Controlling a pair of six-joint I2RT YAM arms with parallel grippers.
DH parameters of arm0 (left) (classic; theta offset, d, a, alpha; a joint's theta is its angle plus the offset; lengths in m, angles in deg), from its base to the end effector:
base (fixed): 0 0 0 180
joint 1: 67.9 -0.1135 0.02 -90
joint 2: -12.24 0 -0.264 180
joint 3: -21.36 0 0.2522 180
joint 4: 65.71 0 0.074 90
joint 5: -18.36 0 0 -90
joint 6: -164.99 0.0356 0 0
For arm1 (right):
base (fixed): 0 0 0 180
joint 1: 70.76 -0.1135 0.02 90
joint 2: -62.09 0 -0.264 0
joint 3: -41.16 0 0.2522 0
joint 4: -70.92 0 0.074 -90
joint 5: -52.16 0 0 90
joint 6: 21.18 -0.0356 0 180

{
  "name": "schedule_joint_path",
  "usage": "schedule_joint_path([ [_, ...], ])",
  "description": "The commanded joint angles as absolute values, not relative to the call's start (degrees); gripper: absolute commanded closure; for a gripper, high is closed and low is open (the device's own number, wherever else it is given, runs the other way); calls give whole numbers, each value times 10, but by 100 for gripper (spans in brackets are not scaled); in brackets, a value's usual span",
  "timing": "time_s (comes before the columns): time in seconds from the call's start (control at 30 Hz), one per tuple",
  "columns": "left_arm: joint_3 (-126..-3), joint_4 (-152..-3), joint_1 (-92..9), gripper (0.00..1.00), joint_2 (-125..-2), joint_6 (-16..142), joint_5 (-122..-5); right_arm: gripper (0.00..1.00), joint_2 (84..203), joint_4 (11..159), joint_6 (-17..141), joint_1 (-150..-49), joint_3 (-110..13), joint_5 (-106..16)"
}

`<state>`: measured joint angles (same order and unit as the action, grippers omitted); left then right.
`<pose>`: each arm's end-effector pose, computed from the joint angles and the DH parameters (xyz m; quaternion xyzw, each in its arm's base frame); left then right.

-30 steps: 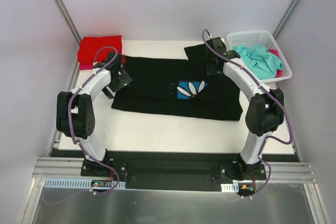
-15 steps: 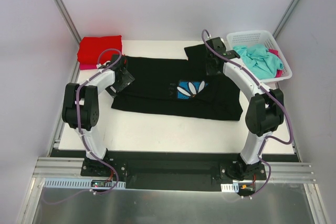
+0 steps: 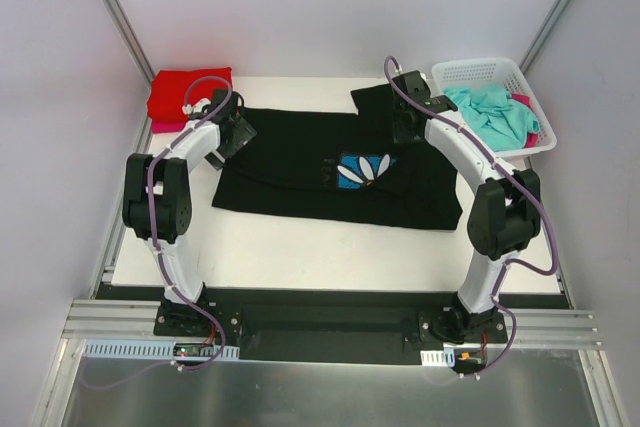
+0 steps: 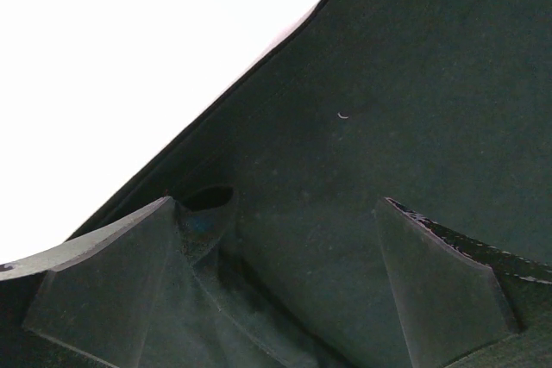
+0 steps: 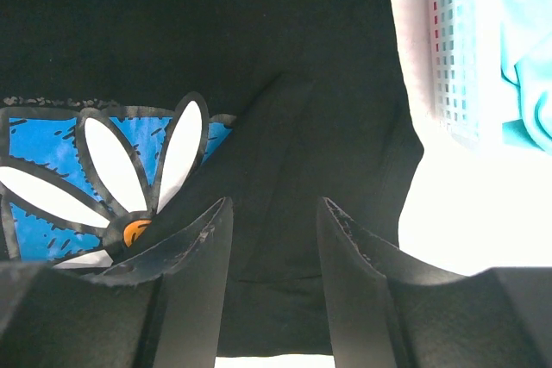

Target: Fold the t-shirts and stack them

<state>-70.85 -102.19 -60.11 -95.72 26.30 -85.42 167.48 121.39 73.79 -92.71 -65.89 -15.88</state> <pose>0.4080 -0.0473 0.2104 -0.3646 0.8666 -0.0520 0.3368 0.3877 0.1419 0.2948 -0.1487 0.9093 -0.1254 0.3679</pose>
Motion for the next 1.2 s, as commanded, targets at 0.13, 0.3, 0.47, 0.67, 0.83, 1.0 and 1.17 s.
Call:
schedule_joint_path([
  [0.13,-758,-1015,-605,1,-1001,252,-879,55,1658,1208,738,-926,-659,-171],
  [0.3,-790,-1015,-605,1,-1043,250,-882,55,1651,1201,736,-926,-637,-172],
  [0.47,-830,-1017,-607,1,-1071,259,-884,55,1650,1198,736,-926,-622,-170],
  [0.67,-830,-1034,-610,1,-1046,281,-901,57,1649,1198,728,-926,-621,-176],
  [0.83,-813,-1069,-604,1,-981,306,-897,58,1643,1198,720,-926,-620,-196],
  [1.0,-749,-1093,-558,1,-902,313,-916,61,1626,1185,704,-926,-580,-217],
  [1.17,-696,-1085,-512,1,-886,288,-883,62,1619,1182,697,-923,-551,-218],
])
